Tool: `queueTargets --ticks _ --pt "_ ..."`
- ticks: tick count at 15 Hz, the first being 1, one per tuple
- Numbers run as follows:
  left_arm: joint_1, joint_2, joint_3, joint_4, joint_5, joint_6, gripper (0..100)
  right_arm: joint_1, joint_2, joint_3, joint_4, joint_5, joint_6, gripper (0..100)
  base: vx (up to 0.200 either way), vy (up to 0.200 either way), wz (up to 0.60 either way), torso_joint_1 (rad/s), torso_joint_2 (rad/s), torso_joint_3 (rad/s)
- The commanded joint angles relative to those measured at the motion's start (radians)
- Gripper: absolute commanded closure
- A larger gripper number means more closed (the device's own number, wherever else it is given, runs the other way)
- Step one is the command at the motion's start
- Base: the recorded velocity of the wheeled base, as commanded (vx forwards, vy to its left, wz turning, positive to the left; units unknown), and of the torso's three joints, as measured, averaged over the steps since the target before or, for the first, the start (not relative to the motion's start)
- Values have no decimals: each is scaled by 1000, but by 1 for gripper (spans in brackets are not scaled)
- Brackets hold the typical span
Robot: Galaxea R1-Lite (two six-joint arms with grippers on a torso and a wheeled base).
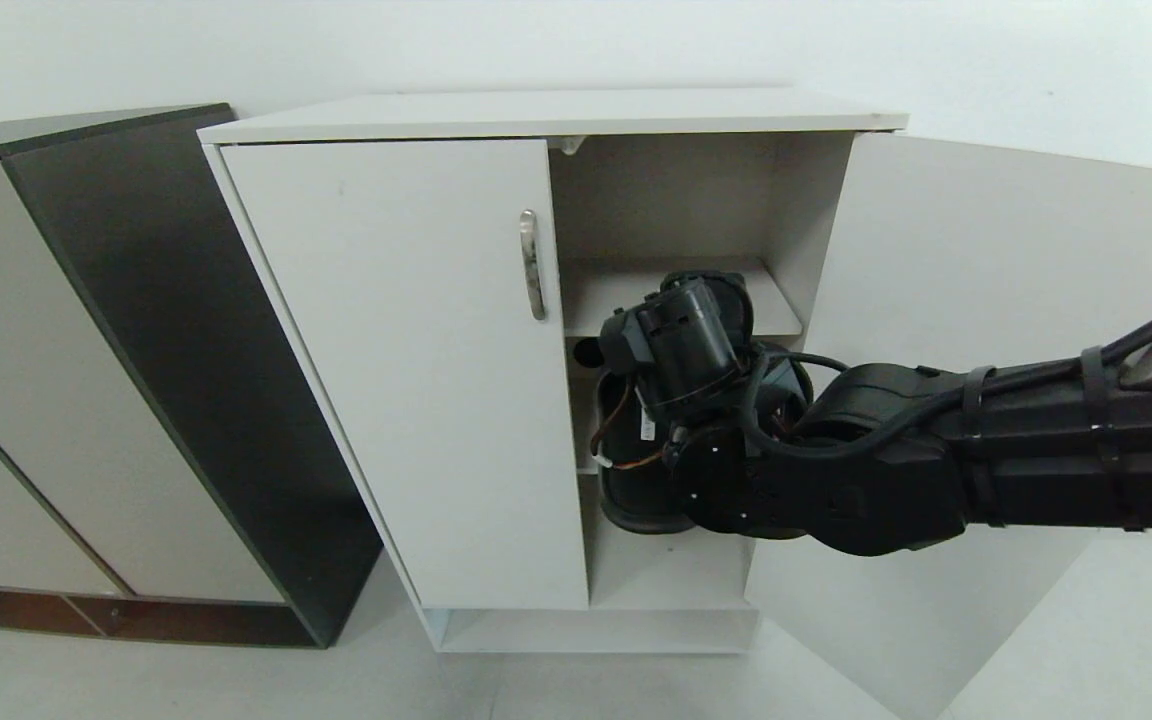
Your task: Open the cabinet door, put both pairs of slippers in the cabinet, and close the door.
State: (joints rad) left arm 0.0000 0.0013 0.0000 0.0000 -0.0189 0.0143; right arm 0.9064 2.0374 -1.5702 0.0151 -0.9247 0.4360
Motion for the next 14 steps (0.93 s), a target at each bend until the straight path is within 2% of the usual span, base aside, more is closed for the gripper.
queueTargets --ticks 1,9,14 --pt "0 0 0 0 1 0 100 -1 -6 -16 -1 -2 0 100 0 0 0 0 0 0" --pt "0 0 0 0 -1 0 100 -7 -16 -11 -76 -2 -82 100 0 0 0 0 0 0" --pt "0 0 0 0 -1 0 100 -18 -13 -14 -78 -2 -83 100 200 0 0 1 0 1"
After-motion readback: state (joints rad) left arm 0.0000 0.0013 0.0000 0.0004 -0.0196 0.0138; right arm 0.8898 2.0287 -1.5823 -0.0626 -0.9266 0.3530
